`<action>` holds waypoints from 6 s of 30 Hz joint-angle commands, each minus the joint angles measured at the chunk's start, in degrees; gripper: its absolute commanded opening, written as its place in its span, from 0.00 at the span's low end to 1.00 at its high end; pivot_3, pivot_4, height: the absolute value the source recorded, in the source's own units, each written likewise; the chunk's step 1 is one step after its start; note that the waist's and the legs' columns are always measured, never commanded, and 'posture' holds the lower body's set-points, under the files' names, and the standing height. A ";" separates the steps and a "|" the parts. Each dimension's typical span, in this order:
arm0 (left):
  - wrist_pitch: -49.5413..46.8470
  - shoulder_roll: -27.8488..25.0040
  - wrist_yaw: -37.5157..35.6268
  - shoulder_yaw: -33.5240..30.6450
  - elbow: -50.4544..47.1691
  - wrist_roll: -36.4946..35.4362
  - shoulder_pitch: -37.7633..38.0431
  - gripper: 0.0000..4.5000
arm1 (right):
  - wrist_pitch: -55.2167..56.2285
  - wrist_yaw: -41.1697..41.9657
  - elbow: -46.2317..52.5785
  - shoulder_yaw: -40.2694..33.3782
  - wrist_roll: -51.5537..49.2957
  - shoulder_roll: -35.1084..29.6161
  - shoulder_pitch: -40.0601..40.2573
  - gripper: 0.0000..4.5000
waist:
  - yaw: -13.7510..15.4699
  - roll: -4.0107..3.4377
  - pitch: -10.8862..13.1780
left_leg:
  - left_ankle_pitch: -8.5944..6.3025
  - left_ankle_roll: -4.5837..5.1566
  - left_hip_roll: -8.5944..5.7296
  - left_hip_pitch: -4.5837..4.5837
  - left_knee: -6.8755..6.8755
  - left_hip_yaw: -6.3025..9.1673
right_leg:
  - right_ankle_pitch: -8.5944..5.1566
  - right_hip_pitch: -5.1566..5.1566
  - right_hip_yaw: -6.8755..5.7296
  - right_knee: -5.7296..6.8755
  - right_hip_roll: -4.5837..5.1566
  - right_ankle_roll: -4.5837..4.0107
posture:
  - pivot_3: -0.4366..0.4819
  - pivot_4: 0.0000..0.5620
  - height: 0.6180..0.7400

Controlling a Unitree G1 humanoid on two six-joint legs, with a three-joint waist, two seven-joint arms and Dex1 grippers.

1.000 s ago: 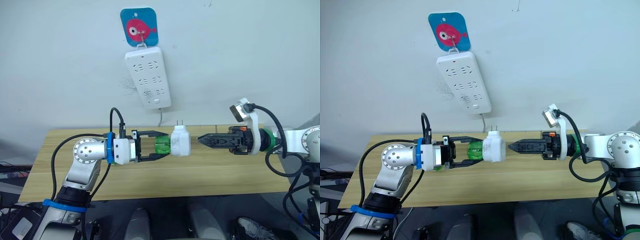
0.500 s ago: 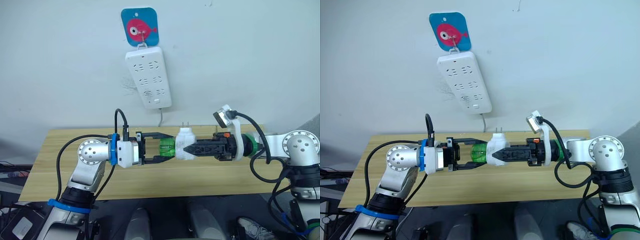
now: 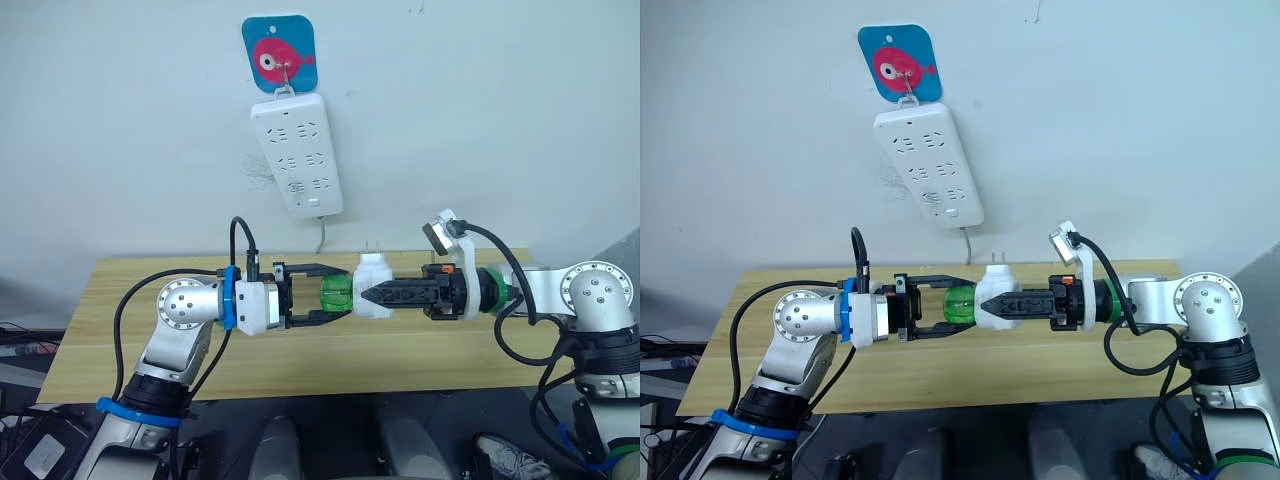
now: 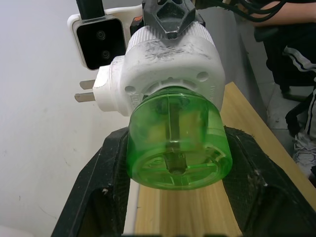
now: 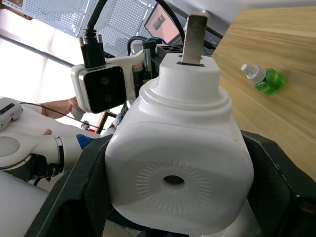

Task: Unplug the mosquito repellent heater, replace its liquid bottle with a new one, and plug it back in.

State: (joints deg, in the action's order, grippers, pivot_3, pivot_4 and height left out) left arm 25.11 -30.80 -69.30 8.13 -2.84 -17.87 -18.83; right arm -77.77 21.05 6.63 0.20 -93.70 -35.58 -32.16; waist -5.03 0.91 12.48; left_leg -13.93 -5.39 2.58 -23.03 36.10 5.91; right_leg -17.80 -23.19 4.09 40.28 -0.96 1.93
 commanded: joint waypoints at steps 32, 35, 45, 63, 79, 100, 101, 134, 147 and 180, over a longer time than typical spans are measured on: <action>-5.98 -3.18 -1.99 -4.34 -1.64 -2.72 -1.53 0.93 | 2.17 1.20 1.71 -0.82 -1.91 -0.64 -0.52 0.67 | 0.87 -0.02 0.13 | 0.00 -0.01 -0.03 -0.14 0.02 -0.03 | 0.06 0.00 0.01 -0.30 0.05 0.09 | 0.37 0.35 1.00; -4.18 -2.60 -2.74 -3.75 -1.99 -3.31 -0.98 0.93 | 2.18 1.06 1.88 -0.77 -1.93 -0.63 -0.43 0.67 | 0.75 -0.02 0.13 | 0.00 -0.01 -0.03 -0.19 0.02 -0.03 | 0.07 -0.01 0.01 -0.33 0.07 0.12 | 0.37 0.35 1.00; -6.48 -1.55 -2.01 -2.76 -4.85 -5.88 -0.99 0.66 | 2.38 0.54 1.89 -0.88 -1.86 -0.74 -0.33 0.67 | 0.22 -0.02 0.13 | 0.00 0.00 -0.02 -0.18 0.03 0.05 | 0.07 -0.01 -0.05 -0.28 0.04 0.12 | 0.37 0.36 1.00; -78.58 -12.75 6.39 -7.23 -5.22 -37.65 -14.55 0.50 | 1.87 2.39 3.23 -0.15 0.23 -1.27 -0.56 0.67 | -0.14 -0.01 0.16 | 0.00 0.00 -0.03 -0.19 0.04 0.21 | 0.06 0.01 -0.19 -0.23 0.01 0.13 | 0.37 0.35 1.00; -33.12 -10.15 -2.51 -3.14 -6.21 -8.78 -3.15 1.00 | 2.08 1.23 2.32 -0.92 -0.81 -0.99 -0.52 0.67 | 0.25 -0.03 0.17 | 0.01 -0.01 0.00 -0.13 -0.01 0.02 | 0.05 -0.02 -0.05 -0.27 0.03 0.08 | 0.37 0.35 1.00; -15.55 -5.08 -4.16 -3.33 -7.91 -7.29 -0.36 0.50 | 2.23 0.78 2.60 -0.71 -0.40 -0.40 -0.39 0.67 | 0.23 -0.02 0.17 | 0.00 0.00 0.00 -0.18 0.03 0.05 | 0.07 -0.02 -0.07 -0.24 0.04 0.09 | 0.38 0.36 1.00; -16.78 -5.65 -4.36 -3.20 -8.14 -7.37 -0.44 0.50 | 2.24 0.79 2.64 -0.70 -0.41 -0.39 -0.35 0.67 | 0.22 -0.02 0.17 | 0.00 0.00 0.00 -0.18 0.03 0.05 | 0.07 -0.02 -0.07 -0.23 0.04 0.09 | 0.38 0.36 1.00; -50.60 -16.12 -2.56 -2.66 -9.46 -14.06 -1.84 1.00 | 2.95 0.72 2.58 -0.35 -0.63 -0.47 -0.40 0.67 | 0.35 -0.09 0.23 | 0.00 0.00 0.01 -0.15 -0.02 0.09 | 0.05 -0.04 -0.10 -0.24 0.04 0.08 | 0.39 0.36 1.00; -14.95 -3.81 -1.98 -4.90 -7.23 -5.52 -0.18 1.00 | 2.72 0.88 2.59 -0.38 -0.48 -0.62 -0.36 0.67 | 0.74 -0.06 0.24 | 0.00 0.00 -0.01 -0.22 0.07 0.07 | 0.08 -0.03 -0.09 -0.25 0.05 0.09 | 0.39 0.36 1.00; -77.53 -15.95 4.30 -7.17 -10.09 -33.66 -9.64 0.49 | 2.81 1.53 3.41 0.23 0.10 -0.59 -0.24 0.67 | 0.18 -0.07 0.26 | 0.01 -0.01 0.01 -0.19 0.06 0.18 | 0.06 -0.03 -0.19 -0.16 0.02 0.10 | 0.39 0.37 1.00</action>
State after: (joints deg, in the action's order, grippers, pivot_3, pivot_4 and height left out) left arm -53.83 -45.95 -66.75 4.26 -13.32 -53.68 -29.06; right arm -74.56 22.09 8.75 1.78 -92.94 -35.10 -32.47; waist -4.85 0.85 12.74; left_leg -13.93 -5.39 2.59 -23.21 36.16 6.08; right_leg -17.74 -23.22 3.92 40.12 -0.94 2.02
